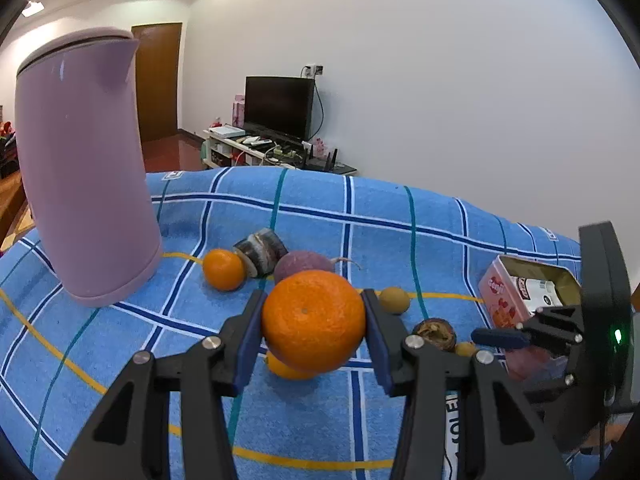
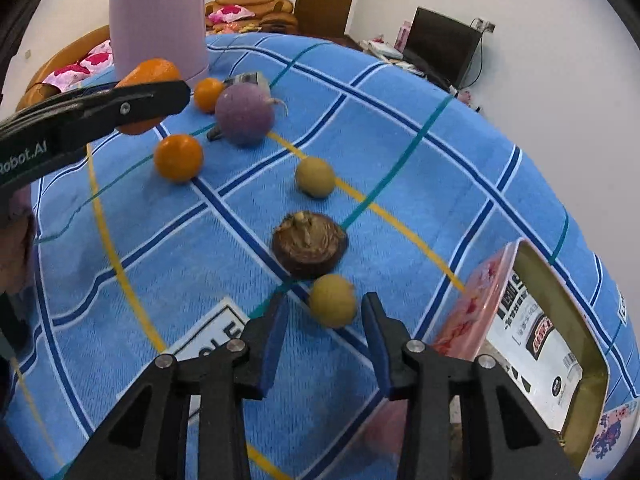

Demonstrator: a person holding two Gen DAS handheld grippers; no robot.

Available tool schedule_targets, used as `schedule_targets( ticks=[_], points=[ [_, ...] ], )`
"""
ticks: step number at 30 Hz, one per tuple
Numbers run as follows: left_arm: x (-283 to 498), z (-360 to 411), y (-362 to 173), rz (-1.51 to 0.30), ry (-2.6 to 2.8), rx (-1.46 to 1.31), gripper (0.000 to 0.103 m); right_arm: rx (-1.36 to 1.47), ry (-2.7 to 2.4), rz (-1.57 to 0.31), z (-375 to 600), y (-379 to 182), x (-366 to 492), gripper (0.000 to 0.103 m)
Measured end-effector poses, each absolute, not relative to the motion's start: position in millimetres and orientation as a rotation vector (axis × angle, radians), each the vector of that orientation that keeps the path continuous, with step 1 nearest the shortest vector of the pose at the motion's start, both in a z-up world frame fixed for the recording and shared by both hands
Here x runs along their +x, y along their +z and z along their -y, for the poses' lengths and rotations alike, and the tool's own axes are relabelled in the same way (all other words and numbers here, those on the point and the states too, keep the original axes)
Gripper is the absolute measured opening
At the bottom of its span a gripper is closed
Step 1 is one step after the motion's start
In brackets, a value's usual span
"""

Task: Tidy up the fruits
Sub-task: 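Grasp the large orange with the left tool while the right tool grasps a small yellow fruit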

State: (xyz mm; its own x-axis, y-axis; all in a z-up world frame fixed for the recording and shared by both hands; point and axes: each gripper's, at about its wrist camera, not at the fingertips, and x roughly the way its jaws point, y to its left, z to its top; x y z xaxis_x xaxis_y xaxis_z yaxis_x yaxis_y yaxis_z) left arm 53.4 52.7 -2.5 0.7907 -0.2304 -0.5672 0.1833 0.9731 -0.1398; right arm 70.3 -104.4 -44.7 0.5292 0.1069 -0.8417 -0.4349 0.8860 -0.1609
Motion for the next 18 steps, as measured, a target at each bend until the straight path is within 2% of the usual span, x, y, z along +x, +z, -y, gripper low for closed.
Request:
schedule_targets(
  ticks=[4, 11, 18],
  points=[
    [53.7, -52.7, -3.4, -0.624, -0.222, -0.082, 0.049, -0.396, 0.278, -0.957, 106.6, -44.6, 75.1, 0.027],
    [53.9, -52.5, -3.5, -0.620, -0.224, -0.083, 0.049, -0.248, 0.297, -0.893, 119.9, -33.7, 58.2, 0.026],
    [50.1, -44.5, -2.7, -0.591, -0.245, -0.066, 0.049, 0.010, 0.270, -0.680, 140.8, -8.8, 10.6, 0.026]
  ],
)
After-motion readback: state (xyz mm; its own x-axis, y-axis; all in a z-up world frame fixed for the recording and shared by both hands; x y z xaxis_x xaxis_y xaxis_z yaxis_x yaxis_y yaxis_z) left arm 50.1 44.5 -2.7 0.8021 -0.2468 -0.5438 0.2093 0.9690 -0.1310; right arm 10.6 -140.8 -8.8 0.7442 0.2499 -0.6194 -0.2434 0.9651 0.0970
